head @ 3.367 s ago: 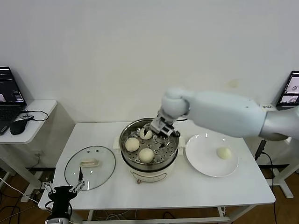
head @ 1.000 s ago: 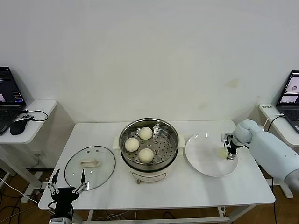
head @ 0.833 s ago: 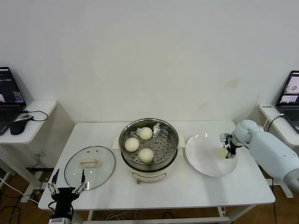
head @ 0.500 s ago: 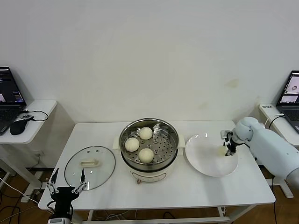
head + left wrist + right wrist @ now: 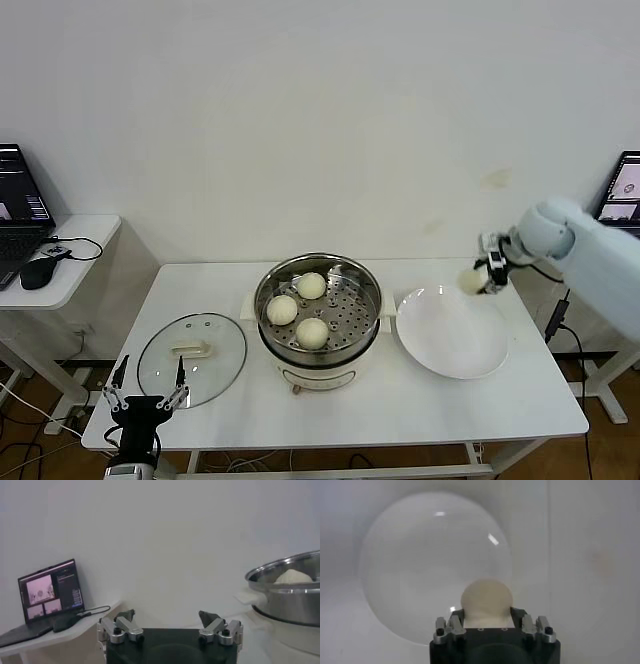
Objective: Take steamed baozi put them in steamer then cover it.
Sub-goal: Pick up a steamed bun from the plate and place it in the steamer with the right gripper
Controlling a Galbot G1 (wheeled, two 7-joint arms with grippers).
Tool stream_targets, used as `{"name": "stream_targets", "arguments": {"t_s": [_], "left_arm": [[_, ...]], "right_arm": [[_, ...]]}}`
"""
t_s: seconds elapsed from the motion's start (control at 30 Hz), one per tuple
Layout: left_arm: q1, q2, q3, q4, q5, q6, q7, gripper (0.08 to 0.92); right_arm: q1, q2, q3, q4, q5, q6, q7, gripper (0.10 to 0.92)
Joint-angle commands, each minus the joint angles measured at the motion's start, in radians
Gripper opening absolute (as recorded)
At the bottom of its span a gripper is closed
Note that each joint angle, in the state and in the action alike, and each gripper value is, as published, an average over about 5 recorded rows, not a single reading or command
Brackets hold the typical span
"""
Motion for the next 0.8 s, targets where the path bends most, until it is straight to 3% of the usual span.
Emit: {"name": "stream_targets", "arguments": {"t_s": [0.03,0.3,0.5,0.8], "left_arm": [[0.003,-0.002,0.007,0.000,0.006,-0.004,-0.001,0.823],[0.020,-0.008,0.006,-0.006,0.009,-0.016,-0.008,0.823],[0.034,-0.010,-0.005,-0.020,0.009,-0.020,-0.010,0.823],[0.031,-0.019,-0.015,-0.026,0.007,-0.015,-0.009,0.823]], "right_arm": [[0.413,0.009,-0.312,0.285,0.361,-0.180,0.065,0.598],[0.472,0.193,-0.424,0.339,0.553,-0.299,0.180,0.602],[0.379,0.300,-0.392,0.286,0.664,-0.358,0.273,0.605],[0.201,0.379,-0.365,0.183,0.600,-0.374,0.328,0.602]]}}
